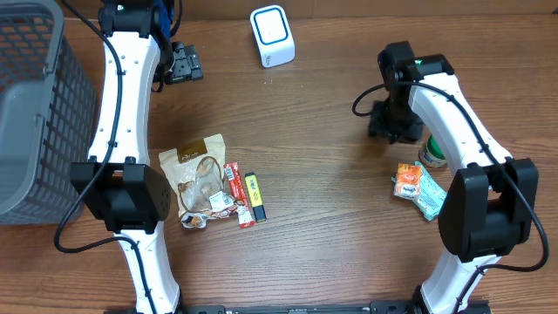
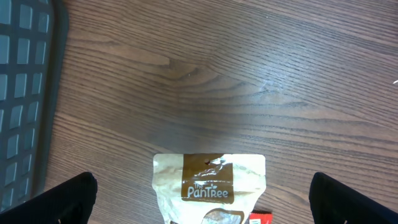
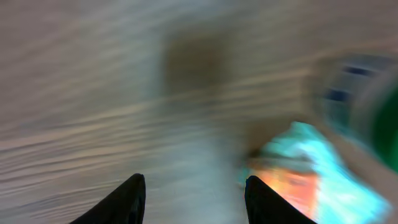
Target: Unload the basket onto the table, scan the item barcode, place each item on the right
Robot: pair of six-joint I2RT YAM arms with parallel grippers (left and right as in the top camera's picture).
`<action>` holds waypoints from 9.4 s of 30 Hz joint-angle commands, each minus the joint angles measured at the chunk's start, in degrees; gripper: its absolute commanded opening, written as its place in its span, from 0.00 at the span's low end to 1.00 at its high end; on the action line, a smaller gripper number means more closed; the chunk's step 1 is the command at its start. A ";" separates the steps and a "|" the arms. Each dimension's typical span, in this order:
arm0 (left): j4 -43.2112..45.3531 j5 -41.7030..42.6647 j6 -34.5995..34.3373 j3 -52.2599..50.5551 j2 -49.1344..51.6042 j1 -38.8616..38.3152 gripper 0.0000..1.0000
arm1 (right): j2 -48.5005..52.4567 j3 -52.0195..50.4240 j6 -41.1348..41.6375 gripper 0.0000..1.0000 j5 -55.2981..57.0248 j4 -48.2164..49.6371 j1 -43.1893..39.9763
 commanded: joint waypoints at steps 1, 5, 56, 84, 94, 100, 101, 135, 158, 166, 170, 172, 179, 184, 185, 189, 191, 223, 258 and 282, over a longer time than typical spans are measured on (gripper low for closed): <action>0.07 -0.74 1.27 0.07 -0.46 0.13 1.00 | 0.31 -0.20 0.31 0.51 -13.38 2.60 1.36; 0.04 -0.74 1.27 0.07 -0.46 0.13 1.00 | 0.35 -0.20 0.33 0.50 -14.62 6.01 5.18; 0.04 -0.76 1.27 0.07 -0.46 0.13 1.00 | 11.15 -4.92 19.74 0.33 -3.67 17.05 39.95; 0.07 -0.76 1.27 0.07 -0.46 0.13 1.00 | 11.13 -4.85 10.38 0.47 -21.92 11.39 22.34; 0.07 -0.74 1.27 0.07 -0.46 0.13 1.00 | 8.50 -3.48 18.47 0.42 -20.98 8.76 22.56; 0.04 -0.74 1.27 0.07 -0.46 0.13 1.00 | 8.55 -4.55 31.98 0.43 -19.04 8.61 25.79; 0.07 -0.74 1.27 0.07 -0.46 0.13 1.00 | 8.55 -4.70 33.57 0.46 -17.84 8.83 26.84; 0.07 -0.74 1.27 0.07 -0.46 0.13 1.00 | 8.52 0.50 6.14 0.44 -4.42 7.52 19.02; 0.04 -0.74 1.27 0.07 -0.46 0.13 1.00 | 8.55 -4.42 12.26 0.36 -14.75 8.48 13.35; 0.04 -0.74 1.27 0.07 -0.46 0.13 1.00 | 8.55 -10.99 12.22 0.24 -14.69 16.72 14.93; 0.04 -0.74 1.27 0.07 -0.46 0.13 1.00 | 8.52 -10.38 10.23 0.34 -14.32 17.33 15.56; 0.07 -0.76 1.27 0.07 -0.46 0.13 1.00 | 8.52 -7.58 10.25 0.37 -14.36 15.69 15.23; 0.07 -0.74 1.27 0.07 -0.46 0.13 1.00 | 8.52 0.50 10.32 0.42 -11.47 7.80 14.43; 0.04 -0.74 1.27 0.07 -0.46 0.13 1.00 | 8.55 -0.48 10.56 0.41 -10.91 7.48 14.75; 0.07 -0.74 1.27 0.07 -0.46 0.13 1.00 | 8.52 -0.81 10.56 0.40 -10.88 7.56 14.86; 0.07 -0.74 1.27 0.07 -0.46 0.13 1.00 | 8.55 -2.25 12.20 0.38 -9.33 7.96 14.91; 0.07 -0.74 1.27 0.07 -0.46 0.13 1.00 | 8.52 -3.26 12.26 0.37 -9.20 9.07 14.91; 0.04 -0.74 1.27 0.07 -0.46 0.13 1.00 | 8.52 -0.85 10.49 0.37 -4.15 9.88 17.11; 0.07 -0.74 1.27 0.07 -0.46 0.13 1.00 | 8.52 -11.85 8.94 0.26 -2.12 19.10 18.49; 0.04 -0.74 1.27 0.07 -0.46 0.09 1.00 | 8.52 -0.39 8.55 0.25 -1.46 9.46 19.47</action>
